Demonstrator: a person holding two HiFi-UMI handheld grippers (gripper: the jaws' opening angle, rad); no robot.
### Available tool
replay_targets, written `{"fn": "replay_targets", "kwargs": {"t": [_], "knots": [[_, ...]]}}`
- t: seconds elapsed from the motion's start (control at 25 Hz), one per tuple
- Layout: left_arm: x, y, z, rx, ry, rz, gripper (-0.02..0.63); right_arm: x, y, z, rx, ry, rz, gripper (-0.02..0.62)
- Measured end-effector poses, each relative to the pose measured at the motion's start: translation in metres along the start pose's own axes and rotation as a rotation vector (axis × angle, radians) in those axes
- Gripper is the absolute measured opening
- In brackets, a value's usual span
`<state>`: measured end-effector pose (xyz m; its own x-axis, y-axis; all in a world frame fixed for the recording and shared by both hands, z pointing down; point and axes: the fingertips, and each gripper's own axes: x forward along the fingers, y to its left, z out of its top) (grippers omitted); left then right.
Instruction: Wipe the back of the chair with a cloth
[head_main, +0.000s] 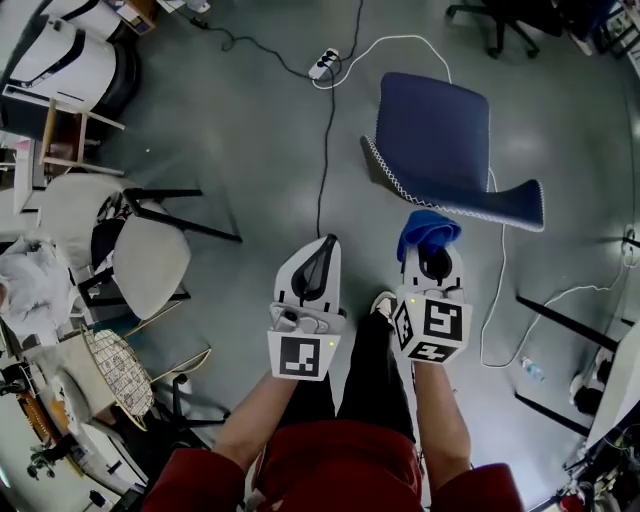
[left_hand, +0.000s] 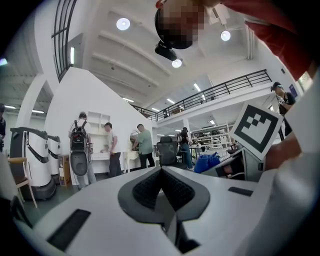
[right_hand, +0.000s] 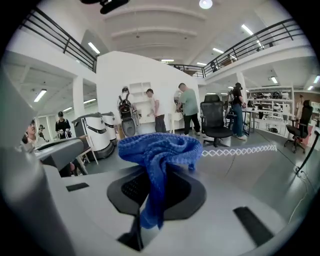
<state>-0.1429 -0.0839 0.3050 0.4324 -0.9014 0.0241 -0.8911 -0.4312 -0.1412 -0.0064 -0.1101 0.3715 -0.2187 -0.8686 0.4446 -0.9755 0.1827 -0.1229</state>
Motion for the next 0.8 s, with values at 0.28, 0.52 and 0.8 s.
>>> {"fn": "replay_targets", "kwargs": {"t": [0.28,0.52,0.8], "knots": [[0.002,0.015,0.015,0.002,-0.012,0.032,0.014,0.025,-0.002,-0.006,0.006,0.063,-0.003,0.061],[0.0,0.014,-0.011,-0.001,0.004,0.043,0.014,0.049,-0.016,-0.035,0.055,0.092,0.005,0.061],[0.002,0.005,-0.067,-0.033,0.044,0.034,0.014,0.088,-0.018,-0.07,0.05,0.105,0.011,0.061]]}}
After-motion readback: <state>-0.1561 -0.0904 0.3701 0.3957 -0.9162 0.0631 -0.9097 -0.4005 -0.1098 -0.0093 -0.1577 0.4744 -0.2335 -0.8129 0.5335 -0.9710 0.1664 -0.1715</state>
